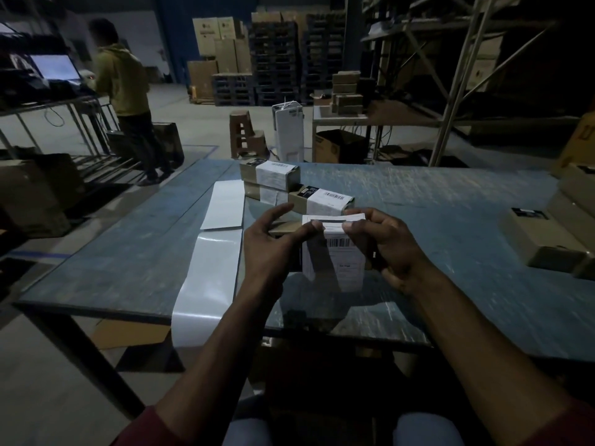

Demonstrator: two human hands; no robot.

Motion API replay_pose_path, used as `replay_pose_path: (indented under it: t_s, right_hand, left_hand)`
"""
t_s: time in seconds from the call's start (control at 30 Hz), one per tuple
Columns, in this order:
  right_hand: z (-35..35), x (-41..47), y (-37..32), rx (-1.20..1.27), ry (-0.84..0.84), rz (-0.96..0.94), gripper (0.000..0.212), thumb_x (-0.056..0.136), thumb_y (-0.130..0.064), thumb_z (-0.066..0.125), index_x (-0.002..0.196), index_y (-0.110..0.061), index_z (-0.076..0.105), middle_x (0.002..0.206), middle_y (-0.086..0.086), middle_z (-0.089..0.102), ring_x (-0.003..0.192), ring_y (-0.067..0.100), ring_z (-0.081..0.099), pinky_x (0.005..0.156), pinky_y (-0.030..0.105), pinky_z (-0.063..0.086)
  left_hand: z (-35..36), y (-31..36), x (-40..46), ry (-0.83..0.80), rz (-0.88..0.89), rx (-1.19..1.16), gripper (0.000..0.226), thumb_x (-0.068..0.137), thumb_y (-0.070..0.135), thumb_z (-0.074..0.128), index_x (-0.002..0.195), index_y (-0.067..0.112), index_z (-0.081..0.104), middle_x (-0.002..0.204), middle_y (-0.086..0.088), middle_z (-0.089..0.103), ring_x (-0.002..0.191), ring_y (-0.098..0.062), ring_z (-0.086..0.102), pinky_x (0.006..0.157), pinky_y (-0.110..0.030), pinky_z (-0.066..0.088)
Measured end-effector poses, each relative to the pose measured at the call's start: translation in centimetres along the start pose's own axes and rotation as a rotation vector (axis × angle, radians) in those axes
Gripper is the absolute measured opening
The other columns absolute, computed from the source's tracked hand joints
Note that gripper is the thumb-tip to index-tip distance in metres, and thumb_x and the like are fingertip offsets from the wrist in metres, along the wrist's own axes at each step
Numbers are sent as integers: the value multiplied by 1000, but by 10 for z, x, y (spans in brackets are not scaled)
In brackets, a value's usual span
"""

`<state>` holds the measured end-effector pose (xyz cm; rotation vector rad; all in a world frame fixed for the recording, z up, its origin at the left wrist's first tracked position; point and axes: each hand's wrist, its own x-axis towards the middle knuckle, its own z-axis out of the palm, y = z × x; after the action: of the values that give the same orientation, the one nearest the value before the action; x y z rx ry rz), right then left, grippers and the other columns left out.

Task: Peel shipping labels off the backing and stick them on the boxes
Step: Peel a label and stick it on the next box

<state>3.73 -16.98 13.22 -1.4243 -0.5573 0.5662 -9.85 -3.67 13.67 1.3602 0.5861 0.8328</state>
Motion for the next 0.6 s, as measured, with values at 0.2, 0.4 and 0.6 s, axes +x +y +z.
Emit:
replay_pose_path:
  t_s: [0.2,0.4,0.6]
  right_hand:
    - [9,1,1,-1,85,35,23,86,-20,75,107,-29,73,90,-2,72,80,19,63,59,28,42]
    - [16,-4,1,-3,146,29,11,94,-33,72,100,-24,74,79,-5,71,67,15,61,57,26,42]
    - [22,-4,-2,-64,101,-4,28,80,-21,87,106,-22,75,100,8,76,77,19,69,64,33,48]
  left_hand:
    - [-3,-7,0,25,-9,-35,60,70,14,92,125,30,74,112,-7,70,97,-23,72,55,-29,60]
    - [-7,-12,2,41,-61,-60,49,85,14,80,131,26,71,99,-6,76,98,-24,74,71,-44,65]
    - [-14,-6,4,26,-114,56,73,65,35,98,132,28,69,105,-5,75,96,-22,74,70,-45,66]
